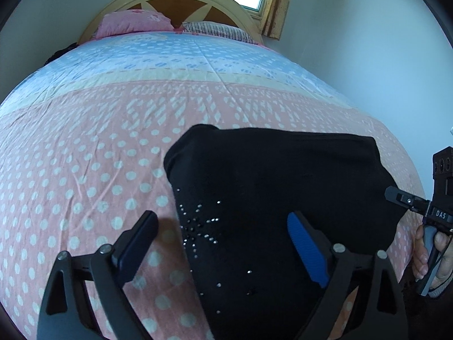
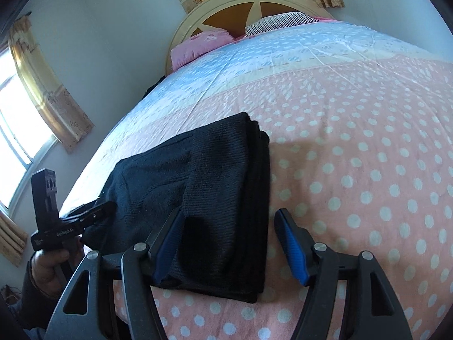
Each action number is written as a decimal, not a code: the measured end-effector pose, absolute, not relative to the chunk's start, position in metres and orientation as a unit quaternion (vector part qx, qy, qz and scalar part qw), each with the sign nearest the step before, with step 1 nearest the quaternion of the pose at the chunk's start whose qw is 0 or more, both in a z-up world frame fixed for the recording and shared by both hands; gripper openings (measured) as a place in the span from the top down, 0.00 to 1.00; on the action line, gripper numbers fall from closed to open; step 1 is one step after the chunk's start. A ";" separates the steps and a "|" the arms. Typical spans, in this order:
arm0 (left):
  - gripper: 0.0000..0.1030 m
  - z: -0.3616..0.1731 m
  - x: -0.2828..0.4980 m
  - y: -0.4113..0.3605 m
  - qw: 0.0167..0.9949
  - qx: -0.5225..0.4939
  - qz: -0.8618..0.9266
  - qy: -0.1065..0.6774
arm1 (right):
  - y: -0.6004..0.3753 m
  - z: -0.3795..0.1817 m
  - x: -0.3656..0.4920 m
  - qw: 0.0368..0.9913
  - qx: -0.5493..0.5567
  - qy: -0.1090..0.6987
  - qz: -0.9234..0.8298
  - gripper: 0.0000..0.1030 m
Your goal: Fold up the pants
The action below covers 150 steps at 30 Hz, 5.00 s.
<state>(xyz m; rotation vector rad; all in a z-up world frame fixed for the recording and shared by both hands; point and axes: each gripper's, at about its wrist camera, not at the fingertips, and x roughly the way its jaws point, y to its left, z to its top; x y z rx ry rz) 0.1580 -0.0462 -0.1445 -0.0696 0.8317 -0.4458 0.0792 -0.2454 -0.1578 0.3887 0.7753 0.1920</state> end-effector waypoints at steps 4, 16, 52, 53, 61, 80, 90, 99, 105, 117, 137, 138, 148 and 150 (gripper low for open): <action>0.18 -0.144 0.159 -0.049 0.886 -0.037 -0.231 0.400 | -0.246 -0.160 0.079 0.901 0.195 0.374 0.099 0.43; 0.48 -0.143 0.158 -0.051 0.884 -0.039 -0.254 0.391 | -0.245 -0.159 0.078 0.901 0.207 0.367 0.109 0.63; 0.82 -0.078 0.139 0.089 0.937 -0.054 -0.143 0.315 | -0.089 -0.080 0.182 0.904 0.091 0.348 0.230 0.74; 0.82 -0.077 0.140 0.093 0.938 -0.054 -0.136 0.314 | -0.082 -0.081 0.188 0.902 0.091 0.350 0.236 0.74; 0.82 -0.074 0.137 0.134 0.946 -0.048 -0.092 0.308 | -0.028 -0.079 0.223 0.890 0.077 0.355 0.274 0.74; 0.82 -0.102 0.138 0.193 0.942 -0.068 -0.039 0.325 | 0.046 -0.113 0.262 0.872 0.068 0.376 0.304 0.74; 0.82 -0.117 0.135 0.201 0.940 -0.075 -0.040 0.332 | 0.047 -0.128 0.267 0.870 0.072 0.385 0.299 0.74; 0.81 -0.125 0.140 0.201 0.938 -0.074 -0.043 0.337 | 0.043 -0.139 0.270 0.866 0.080 0.397 0.294 0.73; 0.78 -0.135 0.141 0.204 0.936 -0.072 -0.044 0.341 | 0.041 -0.148 0.274 0.862 0.087 0.406 0.289 0.73; 0.45 -0.146 0.138 0.206 0.938 -0.062 -0.026 0.341 | 0.041 -0.156 0.274 0.866 0.069 0.413 0.272 0.68; 0.13 -0.120 0.072 0.233 0.944 -0.059 0.012 0.323 | -0.017 -0.118 0.210 0.900 0.129 0.384 0.162 0.41; 0.13 -0.112 0.066 0.232 0.947 -0.062 0.011 0.315 | -0.015 -0.113 0.202 0.902 0.129 0.379 0.165 0.41; 0.06 -0.058 0.044 0.216 0.966 -0.071 0.008 0.250 | 0.019 -0.059 0.124 0.932 0.043 0.316 0.171 0.38; 0.04 -0.053 0.043 0.214 0.966 -0.074 0.005 0.246 | 0.024 -0.049 0.111 0.938 0.027 0.300 0.173 0.36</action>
